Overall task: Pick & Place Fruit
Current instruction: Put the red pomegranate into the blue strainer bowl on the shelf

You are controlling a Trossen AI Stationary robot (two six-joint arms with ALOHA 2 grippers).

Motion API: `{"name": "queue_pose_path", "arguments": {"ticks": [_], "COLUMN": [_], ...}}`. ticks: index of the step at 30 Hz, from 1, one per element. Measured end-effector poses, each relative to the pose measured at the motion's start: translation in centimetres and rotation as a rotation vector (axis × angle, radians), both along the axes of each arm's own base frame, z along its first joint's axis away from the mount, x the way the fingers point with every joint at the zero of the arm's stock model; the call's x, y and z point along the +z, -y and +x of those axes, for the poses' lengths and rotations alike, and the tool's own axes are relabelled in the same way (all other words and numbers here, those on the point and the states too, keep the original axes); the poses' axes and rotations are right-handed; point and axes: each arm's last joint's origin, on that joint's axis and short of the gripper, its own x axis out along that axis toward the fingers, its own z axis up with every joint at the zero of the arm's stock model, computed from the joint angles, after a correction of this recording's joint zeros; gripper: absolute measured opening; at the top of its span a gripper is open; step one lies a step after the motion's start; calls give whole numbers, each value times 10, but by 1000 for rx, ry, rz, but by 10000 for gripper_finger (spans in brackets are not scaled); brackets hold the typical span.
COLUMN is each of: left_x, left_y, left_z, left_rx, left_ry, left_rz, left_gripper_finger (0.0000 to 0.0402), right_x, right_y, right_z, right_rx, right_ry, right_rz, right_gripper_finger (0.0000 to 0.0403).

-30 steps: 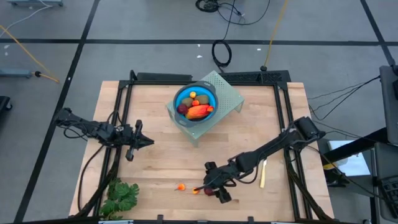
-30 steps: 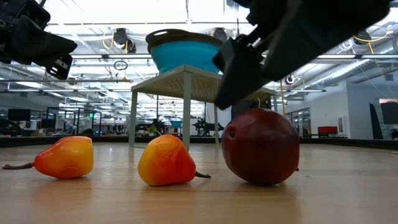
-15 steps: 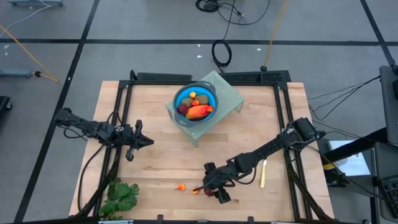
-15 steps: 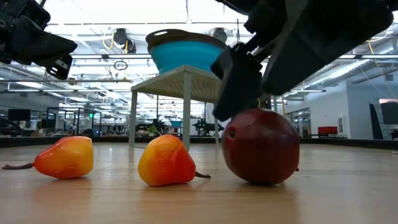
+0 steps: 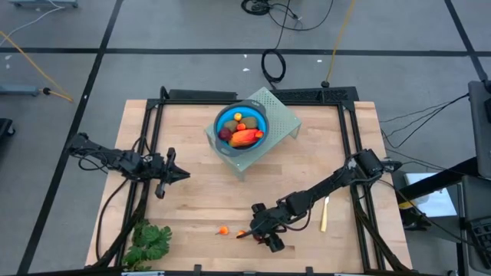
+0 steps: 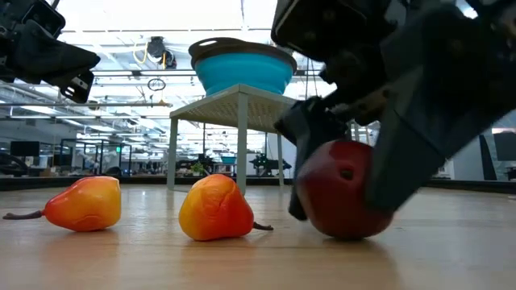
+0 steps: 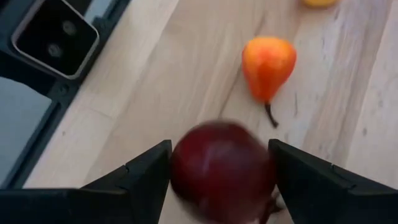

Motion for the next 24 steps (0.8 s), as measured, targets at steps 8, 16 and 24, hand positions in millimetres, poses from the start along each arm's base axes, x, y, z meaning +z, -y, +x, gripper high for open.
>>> {"name": "queue_pose_path", "arguments": {"ticks": [8, 16, 24], "left_x": [0, 0, 0], "left_y": [0, 0, 0], "left_z": [0, 0, 0], "left_rx": [0, 0, 0], "left_ry": [0, 0, 0], "left_rz": [0, 0, 0], "left_gripper_finger": [24, 24, 24], "right_x": [-2, -2, -2], "right_y": [1, 1, 1], "right_z": [-2, -2, -2], "right_rx": [13, 19, 38], "right_ry": [-23, -14, -2], "right_rz": [-24, -27, -41], "right_gripper_finger": [256, 256, 226]}}
